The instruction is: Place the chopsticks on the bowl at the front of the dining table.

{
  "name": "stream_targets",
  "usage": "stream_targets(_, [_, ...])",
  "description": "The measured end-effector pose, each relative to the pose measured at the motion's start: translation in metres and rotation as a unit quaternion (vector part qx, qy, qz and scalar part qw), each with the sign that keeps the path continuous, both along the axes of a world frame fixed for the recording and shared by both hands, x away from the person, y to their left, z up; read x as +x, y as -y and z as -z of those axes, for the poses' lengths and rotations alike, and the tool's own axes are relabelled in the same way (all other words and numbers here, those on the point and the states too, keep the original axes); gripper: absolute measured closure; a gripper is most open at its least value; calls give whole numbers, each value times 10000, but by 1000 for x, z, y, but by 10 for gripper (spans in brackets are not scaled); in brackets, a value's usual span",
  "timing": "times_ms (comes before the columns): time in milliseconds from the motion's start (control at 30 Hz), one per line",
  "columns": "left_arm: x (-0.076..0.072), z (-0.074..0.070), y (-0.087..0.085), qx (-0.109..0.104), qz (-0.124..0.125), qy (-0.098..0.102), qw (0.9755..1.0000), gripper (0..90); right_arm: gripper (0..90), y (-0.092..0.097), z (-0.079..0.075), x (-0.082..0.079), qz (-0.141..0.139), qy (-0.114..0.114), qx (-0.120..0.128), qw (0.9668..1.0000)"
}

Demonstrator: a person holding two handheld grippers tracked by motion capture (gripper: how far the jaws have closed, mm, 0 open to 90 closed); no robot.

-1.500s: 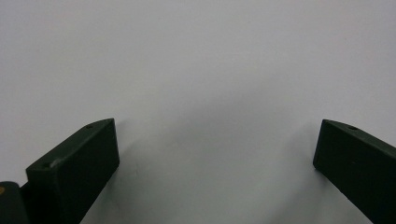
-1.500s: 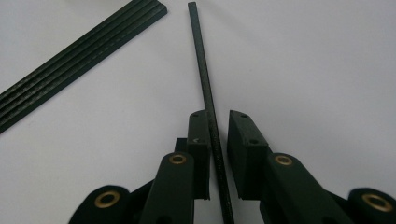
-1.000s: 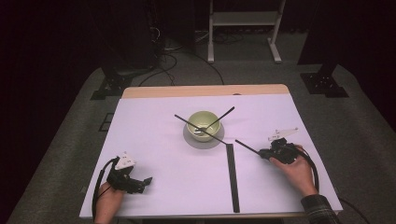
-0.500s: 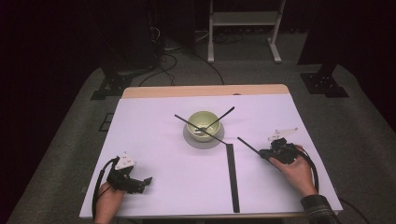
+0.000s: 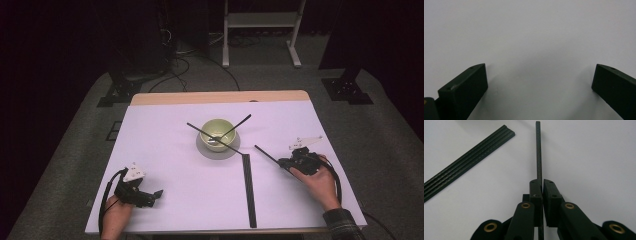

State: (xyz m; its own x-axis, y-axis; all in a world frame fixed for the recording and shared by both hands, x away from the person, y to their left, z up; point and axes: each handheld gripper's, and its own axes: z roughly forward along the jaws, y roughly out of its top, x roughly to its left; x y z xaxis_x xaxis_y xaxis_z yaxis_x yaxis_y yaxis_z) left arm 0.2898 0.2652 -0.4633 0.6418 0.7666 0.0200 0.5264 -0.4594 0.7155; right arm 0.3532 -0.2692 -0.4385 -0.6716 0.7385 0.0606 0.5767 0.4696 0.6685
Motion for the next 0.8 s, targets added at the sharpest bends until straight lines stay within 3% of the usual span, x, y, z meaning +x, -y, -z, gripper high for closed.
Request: stream_targets(800, [0,0,0,-7,-8,-4,10000,0,856,-7,-28,-8,-209,262,253,9991])
